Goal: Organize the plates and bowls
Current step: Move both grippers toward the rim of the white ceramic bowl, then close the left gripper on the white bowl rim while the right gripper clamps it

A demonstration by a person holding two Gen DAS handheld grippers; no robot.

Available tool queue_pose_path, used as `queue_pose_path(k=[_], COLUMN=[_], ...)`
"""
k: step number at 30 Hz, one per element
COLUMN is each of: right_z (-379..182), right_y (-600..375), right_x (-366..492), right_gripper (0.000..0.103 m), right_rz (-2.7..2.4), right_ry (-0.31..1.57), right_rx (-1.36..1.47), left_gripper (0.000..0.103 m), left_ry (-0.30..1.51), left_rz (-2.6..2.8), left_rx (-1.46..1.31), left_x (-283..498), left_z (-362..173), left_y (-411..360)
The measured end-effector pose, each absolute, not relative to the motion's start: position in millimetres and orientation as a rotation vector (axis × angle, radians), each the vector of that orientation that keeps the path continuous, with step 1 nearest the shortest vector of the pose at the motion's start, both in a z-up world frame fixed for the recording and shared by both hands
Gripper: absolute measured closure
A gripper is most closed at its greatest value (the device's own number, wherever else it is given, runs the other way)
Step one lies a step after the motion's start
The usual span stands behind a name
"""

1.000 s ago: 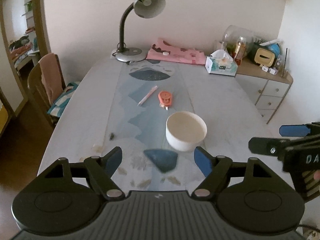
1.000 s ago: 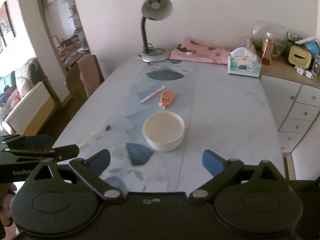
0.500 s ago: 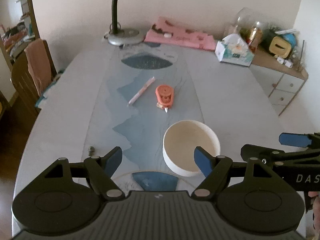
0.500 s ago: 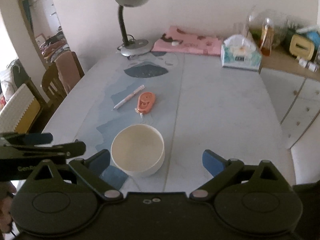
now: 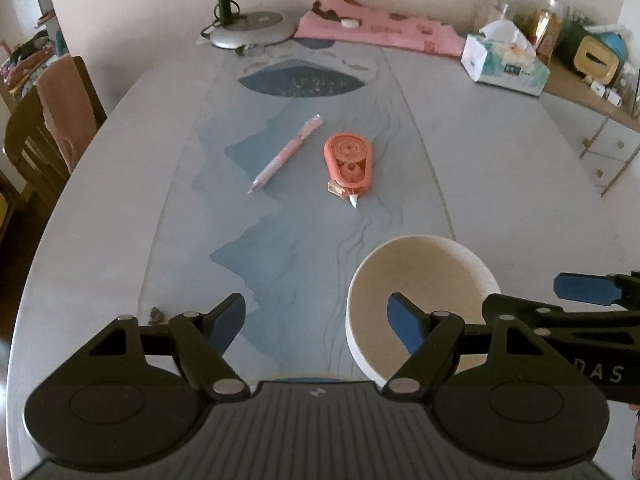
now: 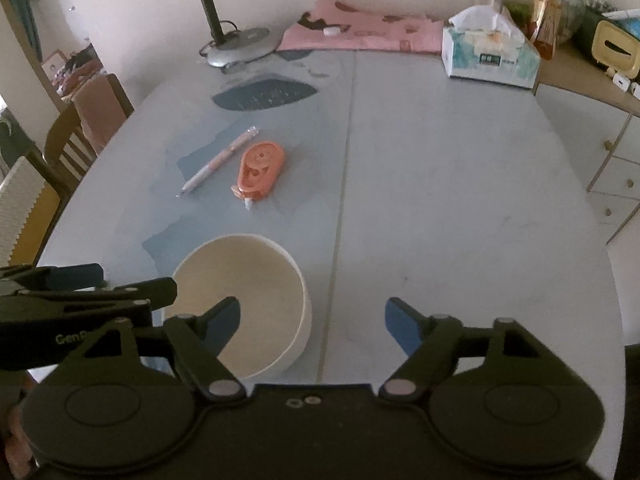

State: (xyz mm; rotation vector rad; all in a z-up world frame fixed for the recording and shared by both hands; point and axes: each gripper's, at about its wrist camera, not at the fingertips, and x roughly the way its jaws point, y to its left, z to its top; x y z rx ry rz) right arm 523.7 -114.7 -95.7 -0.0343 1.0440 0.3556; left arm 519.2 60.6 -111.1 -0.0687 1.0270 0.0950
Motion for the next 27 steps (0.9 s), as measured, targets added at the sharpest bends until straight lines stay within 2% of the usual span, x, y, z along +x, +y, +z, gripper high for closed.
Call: queue_pose_path(k=[2, 5, 8, 10, 11, 12, 14, 15, 16, 18, 20, 27], right_z=[-102.3, -109.4, -114.0, -117.1, -118.2, -119.9, -123.0, -124.5, -125.7, -126.6, -125.9, -123.0], right_y=[-112.7, -107.5, -104.6, -103.7, -103.6, -102.8, -101.1, -100.9, -100.6, -100.4, -101.7, -102.3], right_x=[528.1, 533.5, 537.5, 539.9, 540.1, 540.2, 541.2, 540.9, 540.9, 539.4, 537.3, 527.1], right_gripper=[0.029, 0.041, 0.055, 0.058, 0.059, 0.065, 0.071, 0.074, 0.076, 0.088, 0.095, 0.096], right_rz=[0.352, 0.357, 0.357, 0.357, 0.356, 0.356, 0.357, 0.354, 0.351, 0.345, 0.341, 0.331], right_ry=[1.056, 1.069, 1.076, 1.085, 1.088, 1.091, 1.100, 1.105, 1.109, 1.109, 1.105, 1.103], right_rx=[-0.034, -0.050, -0.055, -0.042, -0.041, -0.041, -0.038, -0.034, -0.034, -0.036, -0.024, -0.027], left_gripper=[0.037, 0.044, 0.059, 0.069, 0.070, 0.071, 0.077, 0.087, 0.092, 0.095, 0.098, 0.099], left_ry=[1.043, 1.060, 1.087, 1.096, 1.097, 1.097, 1.099, 1.104, 1.110, 1.104, 1.100, 1.113], left_rz=[0.088, 0.085, 0.074, 0.063, 0.059, 0.057, 0.059, 0.056, 0.053, 0.055, 0.055, 0.061], left_rx=[-0.062, -0.064, -0.062, -0.068, -0.073, -0.076, -0.079, -0.079, -0.078, -0.082, -0.086, -0.069], left_x=[524.4, 530.9, 535.4, 537.1, 537.6, 538.3, 538.9, 539.1, 539.3, 537.9, 536.1, 525.7], left_z=[-116.6, -123.2, -129.7, -132.6, -133.6, -134.1, -135.7, -136.7, -137.3, -136.9, -136.7, -134.7], left_y=[58.5, 56.7, 54.2, 53.8, 53.8, 53.0, 52.1, 51.3, 50.4, 49.2, 48.4, 42.9])
